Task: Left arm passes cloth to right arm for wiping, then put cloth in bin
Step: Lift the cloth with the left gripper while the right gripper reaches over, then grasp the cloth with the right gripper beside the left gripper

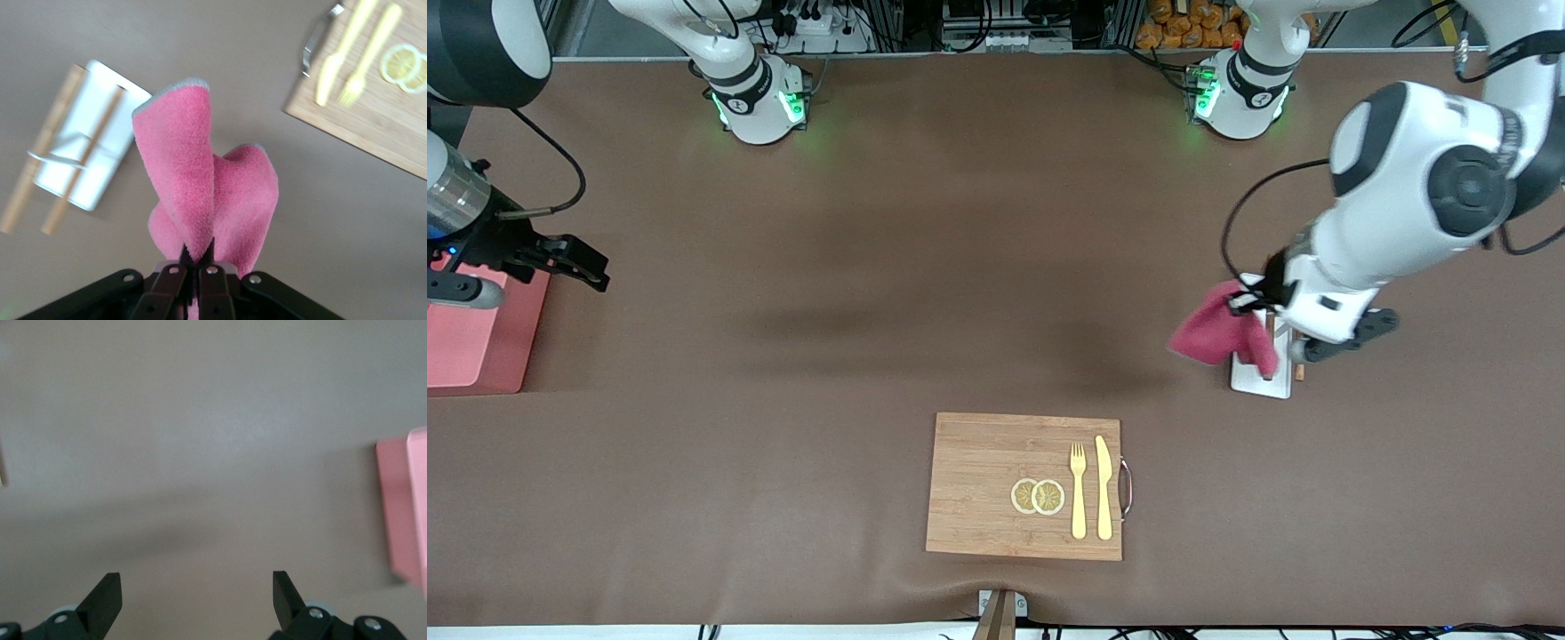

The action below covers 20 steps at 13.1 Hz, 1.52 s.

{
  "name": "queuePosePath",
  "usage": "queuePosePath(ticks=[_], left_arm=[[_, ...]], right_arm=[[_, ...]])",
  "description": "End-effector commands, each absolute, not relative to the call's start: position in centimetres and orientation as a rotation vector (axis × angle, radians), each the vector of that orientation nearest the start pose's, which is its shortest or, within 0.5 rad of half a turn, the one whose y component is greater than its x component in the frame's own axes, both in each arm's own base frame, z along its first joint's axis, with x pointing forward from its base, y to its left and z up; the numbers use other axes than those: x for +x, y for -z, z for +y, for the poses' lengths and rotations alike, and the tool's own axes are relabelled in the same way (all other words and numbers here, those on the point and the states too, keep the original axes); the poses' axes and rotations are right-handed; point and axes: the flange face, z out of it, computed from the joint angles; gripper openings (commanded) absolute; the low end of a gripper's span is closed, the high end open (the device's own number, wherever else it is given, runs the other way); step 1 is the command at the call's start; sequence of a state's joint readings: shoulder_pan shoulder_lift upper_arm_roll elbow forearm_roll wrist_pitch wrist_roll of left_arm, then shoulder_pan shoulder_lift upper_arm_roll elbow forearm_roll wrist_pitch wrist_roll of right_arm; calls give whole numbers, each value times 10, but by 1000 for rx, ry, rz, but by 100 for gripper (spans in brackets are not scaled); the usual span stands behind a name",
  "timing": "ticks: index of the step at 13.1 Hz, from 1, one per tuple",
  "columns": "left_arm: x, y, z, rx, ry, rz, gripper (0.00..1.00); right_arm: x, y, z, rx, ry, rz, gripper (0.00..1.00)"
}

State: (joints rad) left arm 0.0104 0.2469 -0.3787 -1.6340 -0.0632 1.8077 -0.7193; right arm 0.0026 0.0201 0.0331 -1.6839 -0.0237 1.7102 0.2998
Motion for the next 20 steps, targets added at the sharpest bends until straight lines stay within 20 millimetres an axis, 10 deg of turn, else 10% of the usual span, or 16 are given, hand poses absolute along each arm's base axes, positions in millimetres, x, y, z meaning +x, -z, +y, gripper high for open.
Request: queuePosePath(ticks=[1,10,20], left_arm=[[583,-475,-283,-3197,-260,-654,0],[524,-527,-463,-3503,-113,-1078,0],[498,-544,-512,-3622,-24,-1266,0]], right_arm=[[564,-563,47,-2946,-173,751,100],[596,-495,146,-2117,-856,1608,100],[588,-500,269,-1985,-850,1666,100]])
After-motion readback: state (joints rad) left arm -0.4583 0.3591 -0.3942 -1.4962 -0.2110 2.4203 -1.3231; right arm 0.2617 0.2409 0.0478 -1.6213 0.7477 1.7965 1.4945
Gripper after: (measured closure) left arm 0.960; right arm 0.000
